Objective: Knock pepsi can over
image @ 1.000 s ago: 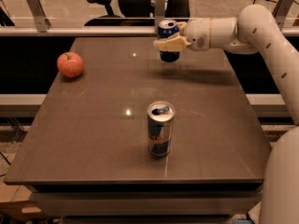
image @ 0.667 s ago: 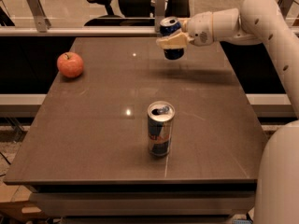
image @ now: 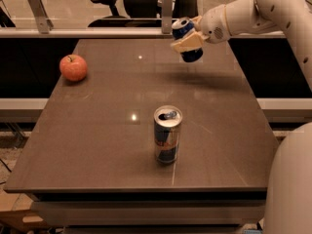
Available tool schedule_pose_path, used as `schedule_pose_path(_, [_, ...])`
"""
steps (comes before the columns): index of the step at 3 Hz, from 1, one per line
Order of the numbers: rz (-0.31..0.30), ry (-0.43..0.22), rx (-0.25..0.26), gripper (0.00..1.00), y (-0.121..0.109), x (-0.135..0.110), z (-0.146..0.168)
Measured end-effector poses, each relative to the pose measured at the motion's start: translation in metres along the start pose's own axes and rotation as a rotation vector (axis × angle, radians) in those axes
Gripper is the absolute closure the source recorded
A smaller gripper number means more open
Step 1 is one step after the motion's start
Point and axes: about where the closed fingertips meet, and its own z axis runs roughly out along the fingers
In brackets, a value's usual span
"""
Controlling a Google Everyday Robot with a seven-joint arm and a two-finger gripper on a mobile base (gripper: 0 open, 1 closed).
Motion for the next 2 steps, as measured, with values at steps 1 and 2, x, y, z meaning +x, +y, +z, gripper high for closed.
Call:
schedule_pose_path(1, [-0.022,0.105,0.015,1.0,0.0067,0.0061,-0.0033])
schedule_pose_path(2, [-0.058,0.213,0.03,1.0,0.0159,0.0092,-0.0038])
